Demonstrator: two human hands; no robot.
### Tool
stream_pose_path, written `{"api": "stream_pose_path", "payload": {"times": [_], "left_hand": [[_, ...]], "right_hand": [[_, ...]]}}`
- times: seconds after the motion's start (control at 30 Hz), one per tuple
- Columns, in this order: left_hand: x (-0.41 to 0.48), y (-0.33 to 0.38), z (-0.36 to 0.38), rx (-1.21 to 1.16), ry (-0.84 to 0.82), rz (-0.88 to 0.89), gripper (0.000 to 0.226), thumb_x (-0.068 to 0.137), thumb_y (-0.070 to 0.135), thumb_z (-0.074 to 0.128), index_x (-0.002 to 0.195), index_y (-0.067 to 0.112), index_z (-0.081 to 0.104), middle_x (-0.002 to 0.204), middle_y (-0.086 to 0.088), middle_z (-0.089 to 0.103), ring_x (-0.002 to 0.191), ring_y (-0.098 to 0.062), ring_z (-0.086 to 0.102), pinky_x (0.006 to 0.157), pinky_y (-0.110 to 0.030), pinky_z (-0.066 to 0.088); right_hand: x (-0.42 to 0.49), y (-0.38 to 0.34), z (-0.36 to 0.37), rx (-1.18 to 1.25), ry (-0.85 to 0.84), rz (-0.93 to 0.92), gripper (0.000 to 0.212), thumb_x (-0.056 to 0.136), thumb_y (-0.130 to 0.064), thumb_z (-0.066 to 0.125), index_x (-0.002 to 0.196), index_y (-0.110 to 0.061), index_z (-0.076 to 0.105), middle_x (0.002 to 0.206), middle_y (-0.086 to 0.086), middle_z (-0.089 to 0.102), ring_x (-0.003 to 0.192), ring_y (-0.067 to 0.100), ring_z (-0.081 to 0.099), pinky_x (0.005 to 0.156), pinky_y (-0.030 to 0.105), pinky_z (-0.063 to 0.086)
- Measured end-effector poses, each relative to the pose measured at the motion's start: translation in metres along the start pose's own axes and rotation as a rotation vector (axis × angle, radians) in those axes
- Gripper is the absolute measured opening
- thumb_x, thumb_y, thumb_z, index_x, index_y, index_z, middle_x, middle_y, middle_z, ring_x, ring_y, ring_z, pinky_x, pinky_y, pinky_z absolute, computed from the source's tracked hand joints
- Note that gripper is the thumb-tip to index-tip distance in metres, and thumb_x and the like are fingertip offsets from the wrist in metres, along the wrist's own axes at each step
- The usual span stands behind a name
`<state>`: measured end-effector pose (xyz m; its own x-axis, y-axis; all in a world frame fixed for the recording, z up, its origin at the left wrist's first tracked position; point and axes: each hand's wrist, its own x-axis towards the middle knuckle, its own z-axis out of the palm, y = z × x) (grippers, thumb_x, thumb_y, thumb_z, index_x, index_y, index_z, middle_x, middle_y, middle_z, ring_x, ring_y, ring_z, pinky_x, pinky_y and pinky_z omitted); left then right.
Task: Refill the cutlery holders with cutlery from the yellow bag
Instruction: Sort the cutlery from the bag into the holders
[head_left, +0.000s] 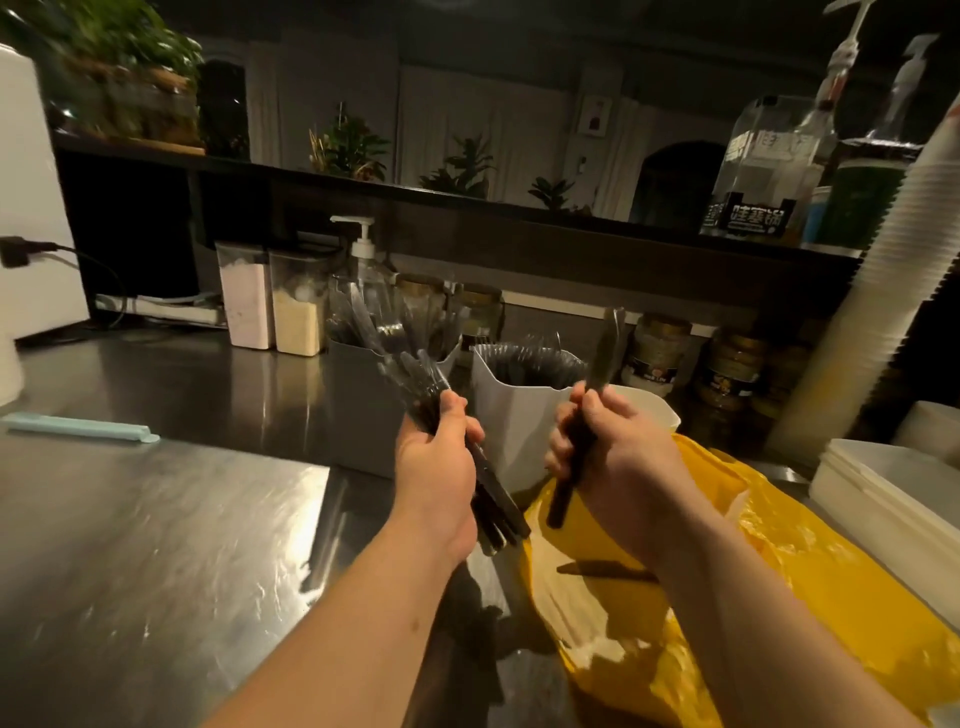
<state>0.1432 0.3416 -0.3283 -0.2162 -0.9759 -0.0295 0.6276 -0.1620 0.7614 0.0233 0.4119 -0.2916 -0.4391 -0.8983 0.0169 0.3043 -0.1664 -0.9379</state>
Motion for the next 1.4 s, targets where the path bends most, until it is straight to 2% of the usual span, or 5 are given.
{"api": "stream_pose_path", "payload": {"times": [0.33,0.57,0.73,0.93,1.4], "left_hand": [[0.014,0.006,-0.008,-0.022,0.102,-0.049,0.010,0.097,0.015,0.066,0.102,0.008,0.060,0.055,-0.001,0.051,0.041,-0.012,0.041,0.040,-0.024,0.034],[0.013,0.013,-0.014,-0.119,0.002,-0.154,0.009,0.097,0.010,0.053,0.089,0.008,0.053,0.055,-0.003,0.041,0.041,-0.014,0.036,0.038,-0.022,0.031],[0.012,0.011,-0.013,-0.148,-0.100,-0.176,0.005,0.096,0.011,0.049,0.095,0.006,0.050,0.058,-0.005,0.043,0.042,-0.015,0.037,0.039,-0.022,0.032],[0.008,0.009,-0.015,-0.090,-0.377,-0.187,0.016,0.095,0.011,0.046,0.090,0.005,0.060,0.061,-0.005,0.046,0.048,-0.015,0.035,0.042,-0.023,0.029],[0.004,0.002,-0.011,0.295,-0.368,-0.116,0.014,0.102,0.010,0.048,0.107,0.010,0.062,0.062,0.001,0.056,0.050,-0.011,0.044,0.049,-0.025,0.032]], "right_hand": [[0.081,-0.054,0.122,0.191,-0.073,-0.265,0.020,0.106,-0.006,0.041,0.103,-0.008,0.060,0.083,0.010,0.063,0.090,0.023,0.068,0.094,0.041,0.057],[0.109,-0.025,0.139,-0.472,-0.144,-0.222,0.027,0.101,0.004,0.043,0.102,-0.013,0.063,0.102,0.008,0.068,0.108,0.025,0.066,0.103,0.046,0.052],[0.108,-0.038,0.129,-0.709,-0.172,-0.231,0.053,0.100,0.003,0.049,0.151,-0.004,0.038,0.147,0.010,0.052,0.135,0.026,0.050,0.112,0.043,0.044],[0.054,-0.059,0.092,-0.630,-0.111,-0.360,0.021,0.103,-0.019,0.054,0.105,-0.007,0.072,0.092,0.009,0.070,0.081,0.020,0.066,0.066,0.029,0.056],[0.059,-0.060,0.018,-0.233,0.398,-0.920,0.026,0.096,-0.007,0.063,0.120,-0.008,0.055,0.108,0.011,0.068,0.095,0.020,0.073,0.075,0.038,0.063]]}}
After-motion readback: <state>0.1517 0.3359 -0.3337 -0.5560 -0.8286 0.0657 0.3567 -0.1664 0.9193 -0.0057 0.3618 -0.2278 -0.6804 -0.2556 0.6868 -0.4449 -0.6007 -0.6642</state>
